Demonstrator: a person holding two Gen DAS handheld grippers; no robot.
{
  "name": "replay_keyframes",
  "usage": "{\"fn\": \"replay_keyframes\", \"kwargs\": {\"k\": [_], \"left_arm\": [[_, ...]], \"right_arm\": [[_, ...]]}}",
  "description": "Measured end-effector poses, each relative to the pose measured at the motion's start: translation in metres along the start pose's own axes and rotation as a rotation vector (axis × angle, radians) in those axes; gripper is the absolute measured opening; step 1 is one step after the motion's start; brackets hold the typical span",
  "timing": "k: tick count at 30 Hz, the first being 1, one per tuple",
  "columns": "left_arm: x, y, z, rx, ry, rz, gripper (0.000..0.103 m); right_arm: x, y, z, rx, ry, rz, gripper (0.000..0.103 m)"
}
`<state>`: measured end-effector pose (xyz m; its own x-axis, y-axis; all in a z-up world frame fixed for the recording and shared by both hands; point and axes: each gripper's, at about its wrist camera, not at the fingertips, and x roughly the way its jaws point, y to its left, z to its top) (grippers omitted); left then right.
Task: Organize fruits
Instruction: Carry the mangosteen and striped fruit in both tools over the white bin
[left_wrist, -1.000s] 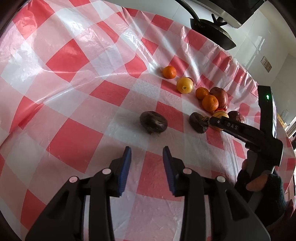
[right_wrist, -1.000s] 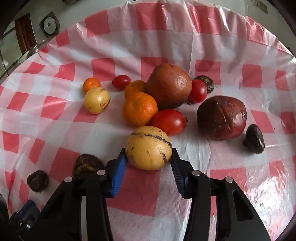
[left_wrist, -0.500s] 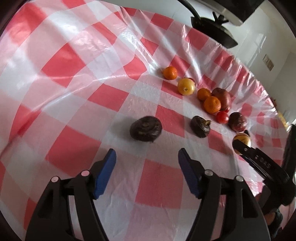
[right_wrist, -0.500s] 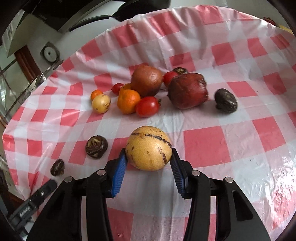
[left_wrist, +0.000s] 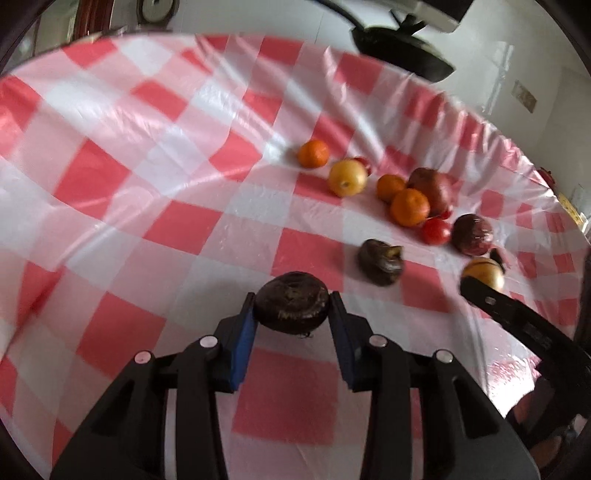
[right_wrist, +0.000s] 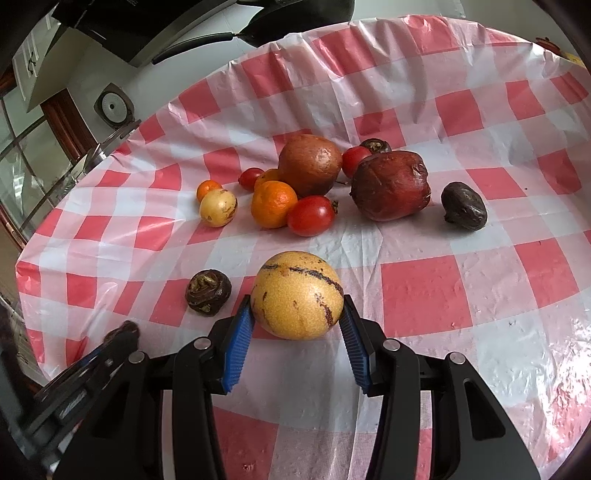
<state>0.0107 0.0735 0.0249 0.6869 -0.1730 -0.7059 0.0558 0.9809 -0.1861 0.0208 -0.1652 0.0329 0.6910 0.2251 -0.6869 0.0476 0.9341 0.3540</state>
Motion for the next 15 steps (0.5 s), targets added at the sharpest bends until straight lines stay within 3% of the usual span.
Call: {"fn": "replay_keyframes", "kwargs": {"k": [6,15], "left_arm": [[-0.02,-0.004,-0.01,-0.01,-0.043,0.008,0.039],[-0.053,0.01,-0.04,-0.058,-0.037,0.041,0.039]], "right_arm": [[0.001,-0.001,0.001,0.011,0.001,0.004,0.047],[0.005,0.0,0.0,0.005,0.022,0.021,0.047]]}}
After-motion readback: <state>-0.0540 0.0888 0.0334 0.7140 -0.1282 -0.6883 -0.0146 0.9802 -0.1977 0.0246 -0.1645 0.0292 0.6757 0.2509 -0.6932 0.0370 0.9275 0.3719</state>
